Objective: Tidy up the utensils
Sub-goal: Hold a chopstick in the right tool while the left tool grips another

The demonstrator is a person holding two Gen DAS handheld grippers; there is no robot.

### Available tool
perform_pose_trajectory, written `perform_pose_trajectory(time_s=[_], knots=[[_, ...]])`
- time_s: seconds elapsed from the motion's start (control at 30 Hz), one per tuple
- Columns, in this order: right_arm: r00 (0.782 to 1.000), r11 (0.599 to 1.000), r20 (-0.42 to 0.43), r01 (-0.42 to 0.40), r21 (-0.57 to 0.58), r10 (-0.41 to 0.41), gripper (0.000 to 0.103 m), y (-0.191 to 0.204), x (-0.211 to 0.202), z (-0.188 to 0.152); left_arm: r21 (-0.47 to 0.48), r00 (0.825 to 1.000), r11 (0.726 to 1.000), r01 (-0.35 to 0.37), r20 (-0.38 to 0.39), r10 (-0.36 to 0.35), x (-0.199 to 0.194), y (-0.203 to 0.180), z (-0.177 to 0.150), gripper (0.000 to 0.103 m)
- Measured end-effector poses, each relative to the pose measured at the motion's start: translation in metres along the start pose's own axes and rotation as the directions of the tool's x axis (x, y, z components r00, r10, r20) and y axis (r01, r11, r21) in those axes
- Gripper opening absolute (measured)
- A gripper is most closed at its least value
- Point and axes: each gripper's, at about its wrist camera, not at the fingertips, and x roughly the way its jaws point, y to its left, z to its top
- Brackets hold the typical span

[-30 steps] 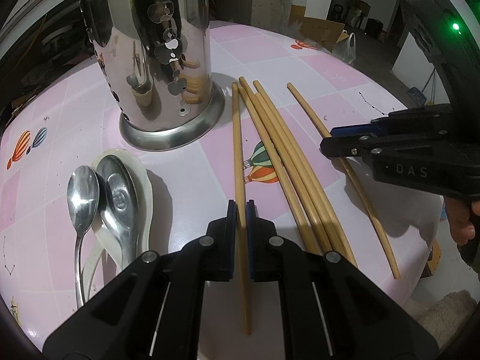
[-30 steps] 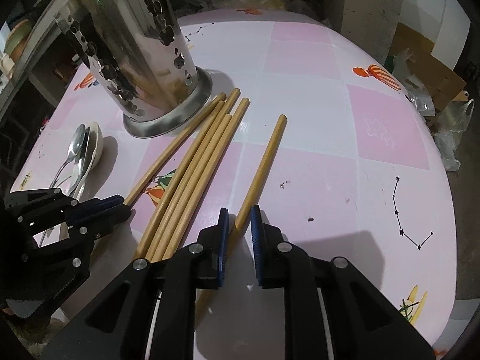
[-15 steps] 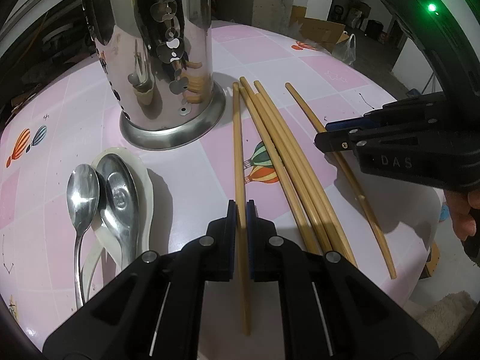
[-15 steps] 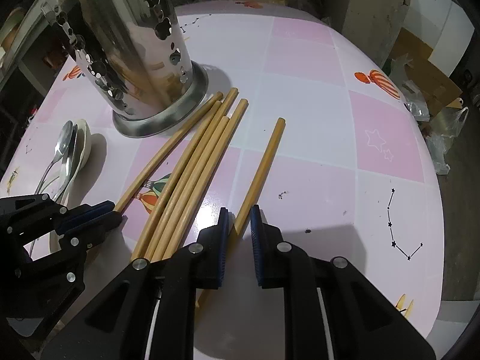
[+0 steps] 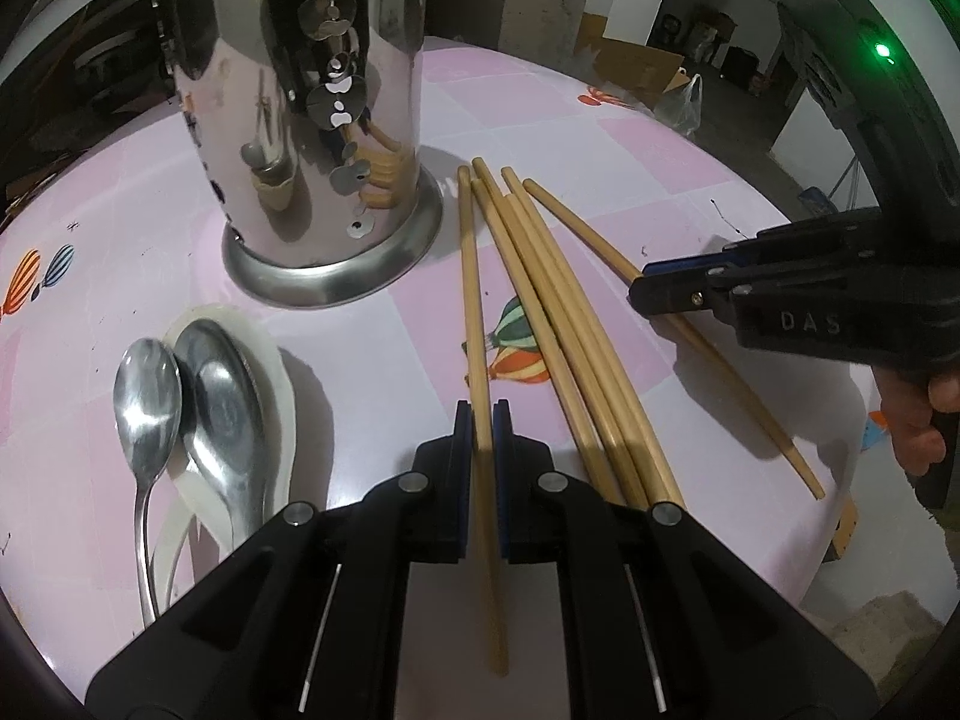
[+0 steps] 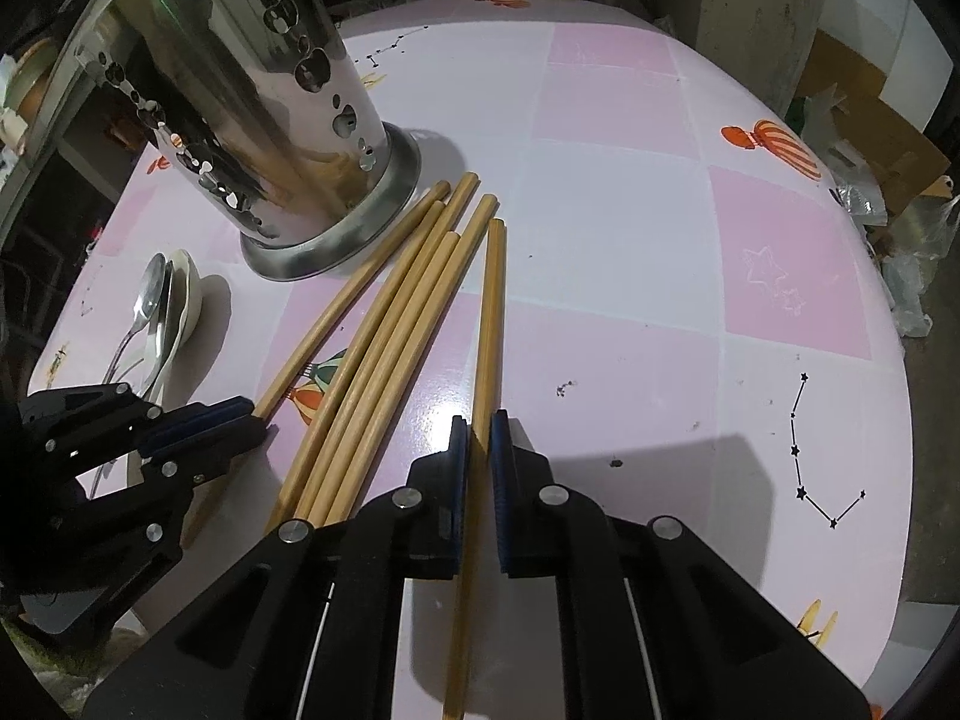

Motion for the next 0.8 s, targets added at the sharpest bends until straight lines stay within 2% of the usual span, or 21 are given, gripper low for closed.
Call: perform_pose_trajectory(time_s=[0.2, 0.5, 0.8], knots=[[1.000, 1.000, -0.004, -0.012, -0.003, 0.012, 0.008, -0.001, -0.002, -0.001, 0.001, 1.000, 1.000, 0.006, -0.009, -0.006, 0.009, -0.002, 0.014, 0.007], [1.000, 1.000, 0.002, -0.021, -0.003, 0.021, 0.008, -0.002, -0.002, -0.003, -0.030, 0.996, 0.997, 0.069, -0.047, -0.071, 0.010, 0.001, 0.018, 0.015], [0.999, 0.999, 0.013, -0.033, 0.008, 0.033, 0.008, -0.006, -0.002, -0.004, -0.024, 0.997, 0.998, 0.054, -0.062, -0.056, 0.021, 0.002, 0.032, 0.015]])
